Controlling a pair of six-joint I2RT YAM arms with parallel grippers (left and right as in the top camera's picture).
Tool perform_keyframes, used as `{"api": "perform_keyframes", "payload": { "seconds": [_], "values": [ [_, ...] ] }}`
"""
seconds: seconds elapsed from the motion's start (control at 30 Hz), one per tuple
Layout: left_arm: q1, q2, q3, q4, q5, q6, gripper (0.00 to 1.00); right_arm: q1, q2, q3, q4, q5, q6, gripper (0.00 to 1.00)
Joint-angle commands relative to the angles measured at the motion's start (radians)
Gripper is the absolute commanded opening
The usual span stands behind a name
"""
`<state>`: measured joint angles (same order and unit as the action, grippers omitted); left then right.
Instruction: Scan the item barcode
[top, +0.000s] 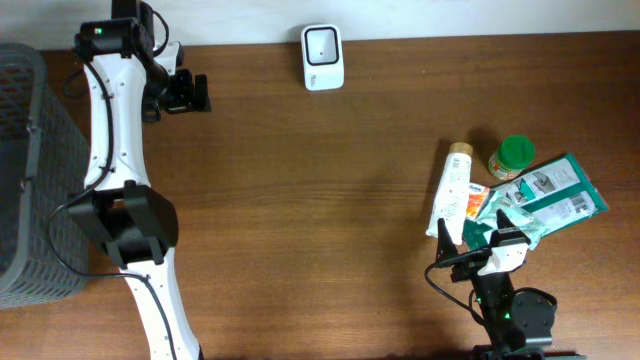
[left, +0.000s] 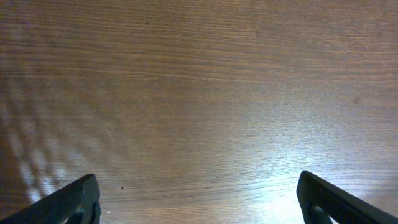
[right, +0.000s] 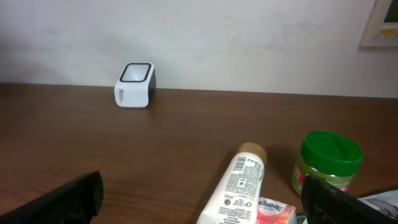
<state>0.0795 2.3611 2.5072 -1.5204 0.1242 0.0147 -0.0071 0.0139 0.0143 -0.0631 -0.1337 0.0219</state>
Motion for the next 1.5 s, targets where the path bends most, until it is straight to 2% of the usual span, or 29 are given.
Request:
{"api": "perform_keyframes", "payload": {
  "seconds": [0.0,0.53,0.63,0.7,0.77,0.83,0.93,1.03,1.1,1.23,1.47],
  "values": [
    [0.002,-0.020,-0.003,0.001,0.011,-0.002,0.99,-0.006,-0.011,-0.009,0.000,-0.013,-0.007,0.98],
    [0.001,-0.020,-0.003,0.001,0.011,-0.002,0.99,-0.006,-0.011,-0.009,0.000,-0.013,-0.007,0.98],
    [-0.001,-0.084,-0.009,0.001,0.011,-0.002,0.99,-0.006,-0.011,-0.009,0.000,-0.013,-0.007,0.98],
    [-0.001,-0.196,-0.063,0.002,0.011,-0.002,0.99,-0.006,-0.011,-0.009,0.000,-0.013,-0.007,0.98],
    [0.000,-0.368,-0.196,0.011,0.009,-0.001,0.99,-0.006,-0.011,-0.009,0.000,-0.013,-0.007,0.98],
    [0.000,-0.589,-0.405,0.119,-0.091,0.032,0.99,-0.006,-0.011,-0.009,0.000,-0.013,-0.007,0.98],
    [0.000,-0.975,-0.814,0.433,-0.192,0.087,0.99,-0.006,-0.011,-0.009,0.000,-0.013,-0.007,0.98],
    [0.000,-1.358,-1.254,0.774,-0.193,0.134,0.99,-0.006,-0.011,-0.009,0.000,-0.013,-0.007,0.98],
    [0.000,-1.531,-1.475,0.946,-0.191,0.133,0.99,-0.006,-0.011,-0.009,0.000,-0.013,-0.007,0.98],
    [0.000,-1.816,-1.865,1.220,-0.165,0.133,0.99,-0.006,-0.011,-0.009,0.000,-0.013,-0.007,0.98],
    [-0.001,-2.061,-2.195,1.437,-0.166,0.134,0.99,-0.006,-0.011,-0.009,0.000,-0.013,-0.007,0.98]
  ]
}}
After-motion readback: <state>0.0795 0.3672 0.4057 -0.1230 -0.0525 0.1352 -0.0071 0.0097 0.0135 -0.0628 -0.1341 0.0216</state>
